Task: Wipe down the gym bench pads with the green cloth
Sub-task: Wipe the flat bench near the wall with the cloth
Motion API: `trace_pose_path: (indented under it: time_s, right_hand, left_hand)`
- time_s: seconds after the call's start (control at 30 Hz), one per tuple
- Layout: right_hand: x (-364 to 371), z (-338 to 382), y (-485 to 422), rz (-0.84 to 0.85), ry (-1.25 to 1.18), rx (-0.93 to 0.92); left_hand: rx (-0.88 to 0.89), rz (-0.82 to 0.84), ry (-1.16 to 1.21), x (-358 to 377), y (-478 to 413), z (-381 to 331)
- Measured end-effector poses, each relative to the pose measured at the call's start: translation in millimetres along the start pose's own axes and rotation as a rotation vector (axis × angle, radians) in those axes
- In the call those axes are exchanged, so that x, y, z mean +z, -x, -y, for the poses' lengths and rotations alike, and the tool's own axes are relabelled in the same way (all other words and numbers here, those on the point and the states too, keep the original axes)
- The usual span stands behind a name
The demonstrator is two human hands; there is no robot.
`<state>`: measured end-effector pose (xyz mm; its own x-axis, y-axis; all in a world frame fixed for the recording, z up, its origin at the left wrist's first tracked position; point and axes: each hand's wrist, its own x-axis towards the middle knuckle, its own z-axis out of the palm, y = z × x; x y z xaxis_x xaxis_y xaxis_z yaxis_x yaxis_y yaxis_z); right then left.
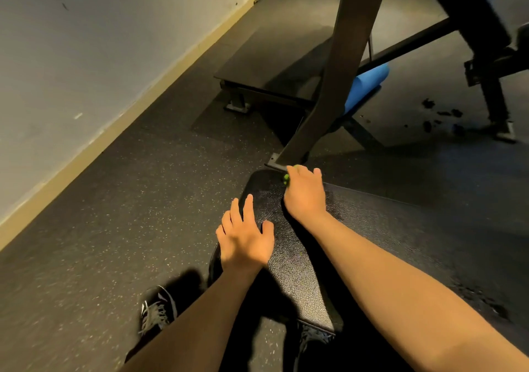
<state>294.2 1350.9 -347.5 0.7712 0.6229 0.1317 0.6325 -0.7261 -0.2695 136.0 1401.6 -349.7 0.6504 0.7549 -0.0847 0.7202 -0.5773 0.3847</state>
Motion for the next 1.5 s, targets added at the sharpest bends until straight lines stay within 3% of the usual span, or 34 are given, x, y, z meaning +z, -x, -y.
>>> trace_pose_path:
  time_s: [0.17, 0.23, 0.37, 0.57, 0.63, 0.8, 0.87, 1.0, 1.17, 1.27, 1.33, 1.5]
  right_hand:
    - [18, 51, -6, 0.217, -0.107, -0.411]
    - [16, 44, 3, 0.244, -0.102, -0.451]
    - [-3, -1, 28, 0.146, -0.113, -0.292]
    - [-26, -45, 35, 0.076, -0.035, 0.199]
    - [-23, -30, 33, 0.062, -0.014, 0.176]
    - [-5, 18, 37, 0.139, -0.113, -0.194]
    - [-3, 15, 43, 0.180, -0.106, -0.237]
    - [-20, -27, 64, 0.142, -0.082, -0.092]
    - [-45, -87, 90, 0.030, 0.010, 0.222]
    - [-49, -87, 95, 0.008, -0.029, 0.336]
    - [-48, -64, 92, 0.024, -0.090, 0.279]
    - [-35, -27, 136, 0.167, -0.179, -0.098]
  left_hand:
    - [0.031, -0.105, 0.071, 3, 1, 6]
    - [0.044, -0.094, 0.074, 4, 3, 8]
    - [0.029, -0.012, 0.085, 1, 0, 6]
    - [0.046, 0.038, 0.070, -5, 1, 7]
    - [0.046, 0.045, 0.052, -5, 0, 8]
    - [0.086, 0.028, 0.020, -3, 0, 9]
    - [0.101, 0.050, -0.001, -3, 0, 11]
    - [0.160, 0.110, -0.019, -8, 5, 12]
    - [0.296, 0.027, -0.116, -8, 17, 18]
    - [0.295, 0.045, -0.115, -5, 24, 18]
    - [0.251, 0.066, -0.124, -4, 29, 10]
    - [0.138, 0.072, -0.071, 4, 65, -8]
